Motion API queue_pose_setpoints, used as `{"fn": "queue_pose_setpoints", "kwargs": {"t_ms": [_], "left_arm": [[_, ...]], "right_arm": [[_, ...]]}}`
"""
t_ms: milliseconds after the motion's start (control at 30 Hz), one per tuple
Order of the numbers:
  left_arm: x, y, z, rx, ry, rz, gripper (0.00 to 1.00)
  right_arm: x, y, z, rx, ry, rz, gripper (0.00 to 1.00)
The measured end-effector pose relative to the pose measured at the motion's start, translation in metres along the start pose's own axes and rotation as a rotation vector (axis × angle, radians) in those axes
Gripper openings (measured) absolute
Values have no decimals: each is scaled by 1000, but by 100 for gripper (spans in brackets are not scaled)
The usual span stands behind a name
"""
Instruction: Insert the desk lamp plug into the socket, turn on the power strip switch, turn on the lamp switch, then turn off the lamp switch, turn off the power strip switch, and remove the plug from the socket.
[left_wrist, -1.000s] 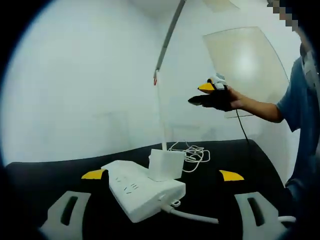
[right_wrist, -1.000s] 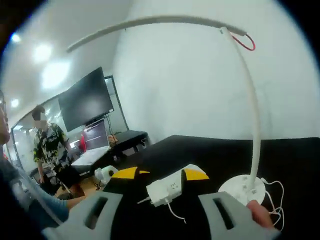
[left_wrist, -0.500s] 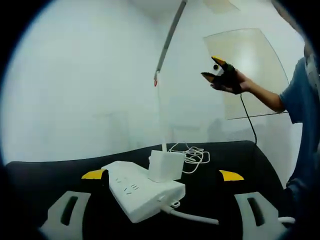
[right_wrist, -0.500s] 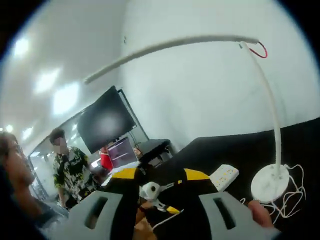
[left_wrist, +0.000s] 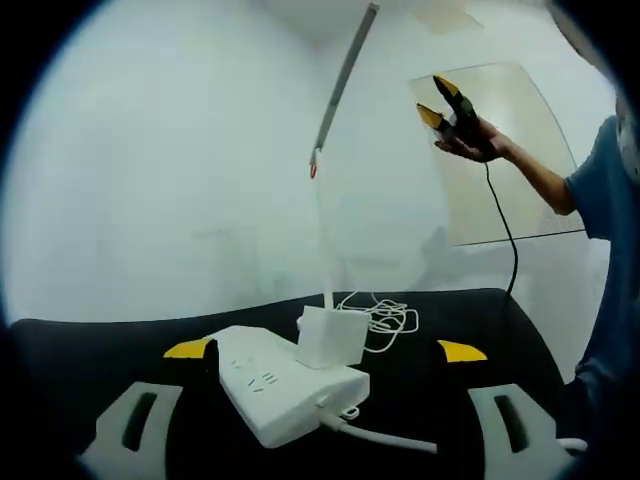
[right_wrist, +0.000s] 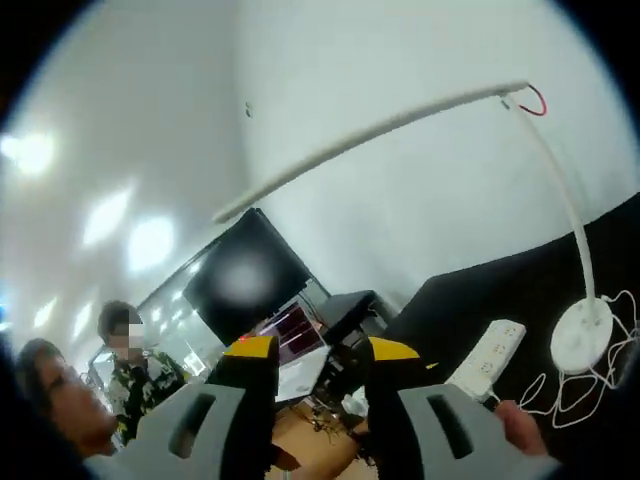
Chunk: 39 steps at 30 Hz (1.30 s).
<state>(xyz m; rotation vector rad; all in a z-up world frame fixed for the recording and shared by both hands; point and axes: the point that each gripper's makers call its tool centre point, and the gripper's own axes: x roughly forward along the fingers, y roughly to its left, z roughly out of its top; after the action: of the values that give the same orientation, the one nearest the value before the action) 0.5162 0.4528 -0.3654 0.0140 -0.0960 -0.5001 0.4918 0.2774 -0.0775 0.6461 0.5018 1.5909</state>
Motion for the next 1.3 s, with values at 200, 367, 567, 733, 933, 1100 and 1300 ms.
{"fn": "queue_pose_setpoints", "kwargs": {"t_ms": [200,367,567,733,933,1100,1300], "left_arm": [[1,0,-2,4,7,-8,85],[0,3,0,-3,-5,0,84],[0,4,-1,-6,-1,10,84],[0,4,-2,-4,6,15,83],[0,3,-2,-5,8,18,83],[0,3,-2,-5,10,19,82],[-1,1,-3,-5,14,17,83]], "right_arm": [[8,17,14,17,-34,29,35],[18,32,25,65,-48,68,39],[35,50,47,137,-94,147,39],[46,52,62,135,-111,161,39],[47,53,70,191,-140,180,39],[51,56,72,302,-172,215,39],[59,66,71,450,-202,313,39]]}}
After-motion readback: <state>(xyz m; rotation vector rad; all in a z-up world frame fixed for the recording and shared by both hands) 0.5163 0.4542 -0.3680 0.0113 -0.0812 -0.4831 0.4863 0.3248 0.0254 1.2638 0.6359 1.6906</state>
